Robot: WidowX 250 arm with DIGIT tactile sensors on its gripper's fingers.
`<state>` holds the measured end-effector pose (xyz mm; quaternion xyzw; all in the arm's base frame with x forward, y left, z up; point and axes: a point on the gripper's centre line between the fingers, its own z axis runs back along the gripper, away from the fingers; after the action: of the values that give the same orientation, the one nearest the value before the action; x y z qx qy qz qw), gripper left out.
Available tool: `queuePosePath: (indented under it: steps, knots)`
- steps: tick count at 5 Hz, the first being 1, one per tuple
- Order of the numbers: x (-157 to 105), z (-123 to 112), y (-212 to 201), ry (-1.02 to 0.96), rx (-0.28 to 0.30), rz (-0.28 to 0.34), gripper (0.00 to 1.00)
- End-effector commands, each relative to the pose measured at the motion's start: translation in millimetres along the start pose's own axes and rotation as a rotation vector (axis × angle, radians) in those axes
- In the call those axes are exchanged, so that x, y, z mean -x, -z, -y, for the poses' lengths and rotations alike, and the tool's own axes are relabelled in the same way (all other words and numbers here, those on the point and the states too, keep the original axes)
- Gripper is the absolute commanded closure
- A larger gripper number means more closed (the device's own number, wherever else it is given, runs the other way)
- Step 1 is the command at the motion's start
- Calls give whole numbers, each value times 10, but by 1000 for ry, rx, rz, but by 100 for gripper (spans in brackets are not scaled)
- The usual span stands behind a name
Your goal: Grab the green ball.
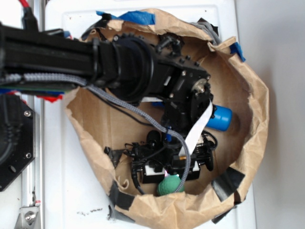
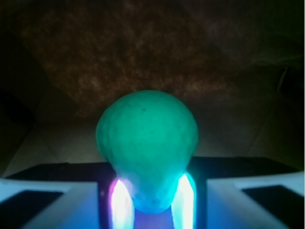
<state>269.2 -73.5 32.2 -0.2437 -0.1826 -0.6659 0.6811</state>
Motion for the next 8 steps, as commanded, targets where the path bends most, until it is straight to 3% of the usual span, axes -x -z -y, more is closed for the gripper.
queuePosePath:
  steps: [1, 2, 3, 4, 5, 6, 7, 8]
  knots:
    - [-226, -96, -205, 10, -8, -118, 100]
    - [-139, -159, -360, -102, -60, -208, 100]
    - [47, -186, -636, -312, -43, -439, 100]
    - [102, -59, -805, -517, 48, -594, 100]
    - [201, 87, -854, -799, 97, -609, 100]
    - [196, 199, -875, -816, 179, -563, 100]
    - [141, 323, -986, -796, 2, -462, 100]
    - [170, 393, -1077, -781, -132, -351, 100]
